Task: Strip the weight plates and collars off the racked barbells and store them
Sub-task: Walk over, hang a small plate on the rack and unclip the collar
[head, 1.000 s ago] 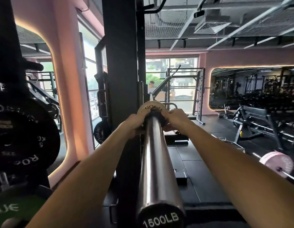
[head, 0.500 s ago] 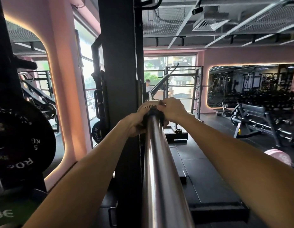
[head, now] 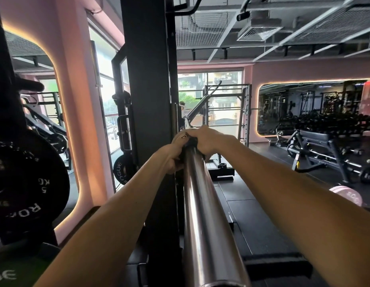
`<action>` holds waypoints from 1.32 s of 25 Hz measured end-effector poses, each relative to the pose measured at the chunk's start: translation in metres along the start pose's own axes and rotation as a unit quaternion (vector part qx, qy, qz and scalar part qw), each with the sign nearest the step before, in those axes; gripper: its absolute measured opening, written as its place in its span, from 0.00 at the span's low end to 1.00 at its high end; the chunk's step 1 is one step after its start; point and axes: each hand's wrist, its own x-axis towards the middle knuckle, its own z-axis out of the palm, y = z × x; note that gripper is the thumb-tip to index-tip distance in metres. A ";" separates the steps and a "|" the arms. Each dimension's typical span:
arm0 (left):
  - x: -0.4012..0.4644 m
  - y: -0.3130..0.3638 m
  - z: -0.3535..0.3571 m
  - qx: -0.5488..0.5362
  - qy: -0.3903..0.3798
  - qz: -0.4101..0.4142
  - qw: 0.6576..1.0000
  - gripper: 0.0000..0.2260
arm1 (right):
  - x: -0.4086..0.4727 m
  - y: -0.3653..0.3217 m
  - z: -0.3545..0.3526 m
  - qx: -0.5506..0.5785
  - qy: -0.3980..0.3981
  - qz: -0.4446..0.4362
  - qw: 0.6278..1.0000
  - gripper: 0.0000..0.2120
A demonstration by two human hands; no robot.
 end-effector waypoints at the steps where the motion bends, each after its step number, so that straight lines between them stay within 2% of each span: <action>1: -0.002 -0.001 0.001 0.009 0.001 0.003 1.000 0.29 | 0.001 0.000 0.002 0.005 0.000 0.001 1.000 0.27; 5: -0.010 0.003 0.003 0.021 -0.026 0.010 0.999 0.29 | 0.000 0.008 0.018 0.110 0.071 0.002 0.991 0.27; 7: -0.008 0.010 0.003 0.032 -0.042 0.003 0.999 0.36 | -0.007 0.014 0.022 0.154 0.115 0.024 0.981 0.22; 8: -0.007 0.015 0.005 0.050 -0.038 -0.002 0.998 0.39 | -0.009 0.018 0.022 0.181 0.129 0.051 0.974 0.17; 10: -0.007 0.016 0.010 0.100 -0.017 0.005 0.995 0.35 | -0.010 0.028 0.023 0.243 0.128 0.106 0.956 0.09; 12: -0.009 0.014 0.017 0.098 -0.043 0.036 0.994 0.27 | -0.009 0.035 0.025 0.280 0.107 0.123 0.946 0.10; 13: -0.007 0.012 0.018 0.082 -0.063 0.059 0.993 0.27 | -0.009 0.037 0.026 0.284 0.099 0.122 0.946 0.11; 17: -0.004 0.005 0.017 0.030 -0.079 0.093 0.992 0.35 | -0.005 0.041 0.031 0.275 0.102 0.119 0.949 0.14; 19: 0.003 0.001 0.016 -0.015 -0.002 0.081 0.997 0.35 | -0.002 0.042 0.032 0.277 0.100 0.119 0.948 0.14; 21: 0.007 -0.002 0.013 -0.032 0.038 0.076 0.996 0.28 | -0.001 0.040 0.031 0.267 0.101 0.115 0.952 0.13; 23: 0.003 -0.002 0.012 -0.030 0.017 0.066 0.997 0.23 | -0.001 0.041 0.028 0.250 0.101 0.113 0.956 0.13; 26: -0.002 -0.005 0.011 -0.018 0.000 0.049 0.999 0.30 | -0.002 0.039 0.031 0.212 0.116 0.116 0.963 0.12; 29: -0.005 -0.013 0.007 0.006 0.039 0.078 0.996 0.34 | -0.008 0.035 0.036 0.168 0.118 0.122 0.971 0.11; 31: -0.017 -0.015 0.002 0.064 0.067 0.127 0.988 0.23 | -0.013 0.034 0.036 0.152 0.100 0.119 0.976 0.11; 33: -0.030 -0.020 -0.006 0.198 0.112 0.176 0.958 0.12 | -0.023 0.031 0.035 0.132 0.081 0.115 0.981 0.11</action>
